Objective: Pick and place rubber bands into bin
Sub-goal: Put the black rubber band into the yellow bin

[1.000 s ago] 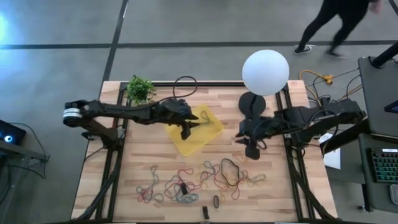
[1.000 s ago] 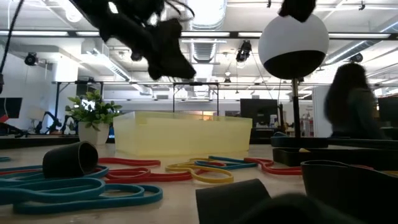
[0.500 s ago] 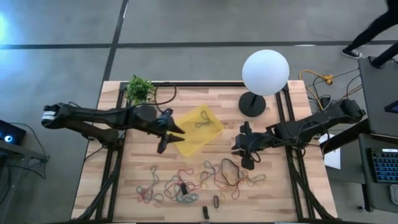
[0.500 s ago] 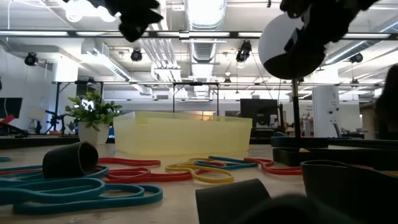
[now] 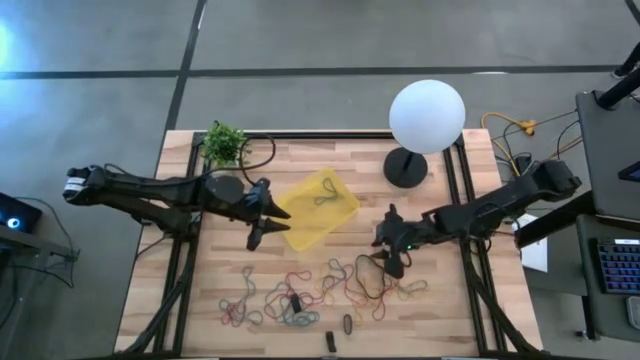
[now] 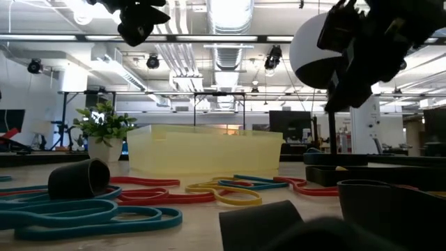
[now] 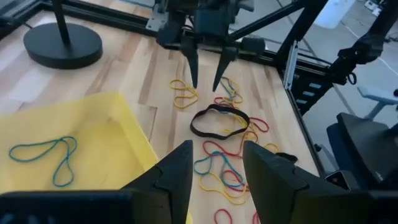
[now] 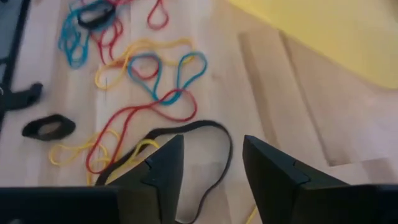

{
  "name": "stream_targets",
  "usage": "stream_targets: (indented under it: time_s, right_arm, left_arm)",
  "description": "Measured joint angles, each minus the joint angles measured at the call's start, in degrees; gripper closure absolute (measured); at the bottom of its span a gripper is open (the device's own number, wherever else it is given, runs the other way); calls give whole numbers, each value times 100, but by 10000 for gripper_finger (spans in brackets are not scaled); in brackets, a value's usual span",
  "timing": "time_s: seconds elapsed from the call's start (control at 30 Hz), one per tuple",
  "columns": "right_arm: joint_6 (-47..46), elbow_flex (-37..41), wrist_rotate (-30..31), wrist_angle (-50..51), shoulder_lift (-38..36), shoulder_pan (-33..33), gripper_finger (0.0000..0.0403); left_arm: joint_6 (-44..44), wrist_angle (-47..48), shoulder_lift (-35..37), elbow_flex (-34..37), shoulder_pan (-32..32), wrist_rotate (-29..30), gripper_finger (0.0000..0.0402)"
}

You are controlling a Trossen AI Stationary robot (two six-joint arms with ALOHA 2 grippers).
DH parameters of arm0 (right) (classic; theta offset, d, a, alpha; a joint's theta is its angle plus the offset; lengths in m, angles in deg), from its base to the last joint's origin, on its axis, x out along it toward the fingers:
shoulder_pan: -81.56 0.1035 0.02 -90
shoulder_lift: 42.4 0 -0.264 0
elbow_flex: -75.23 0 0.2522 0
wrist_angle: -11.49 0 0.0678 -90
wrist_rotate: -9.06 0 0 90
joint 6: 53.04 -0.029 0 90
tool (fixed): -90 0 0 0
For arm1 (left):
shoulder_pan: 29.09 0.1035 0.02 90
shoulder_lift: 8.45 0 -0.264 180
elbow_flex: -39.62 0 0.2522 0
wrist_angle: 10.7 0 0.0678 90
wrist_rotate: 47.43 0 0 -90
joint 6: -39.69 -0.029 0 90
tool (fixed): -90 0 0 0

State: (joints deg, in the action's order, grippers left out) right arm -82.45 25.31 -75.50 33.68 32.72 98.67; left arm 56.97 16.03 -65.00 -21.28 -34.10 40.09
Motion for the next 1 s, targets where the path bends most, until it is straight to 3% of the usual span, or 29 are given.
stream_targets:
  time_s: [0.5,0.8,1.0]
  right_arm:
    - [-40,-683,54,149,1917,65,243]
    - [-477,-748,224,334,2085,62,260]
    - [-514,-756,269,618,2073,62,315]
  left_arm:
    - [207,-197,28,70,-141,-4,277]
    - [205,-199,16,78,-147,10,277]
    - [203,-200,10,129,-149,149,277]
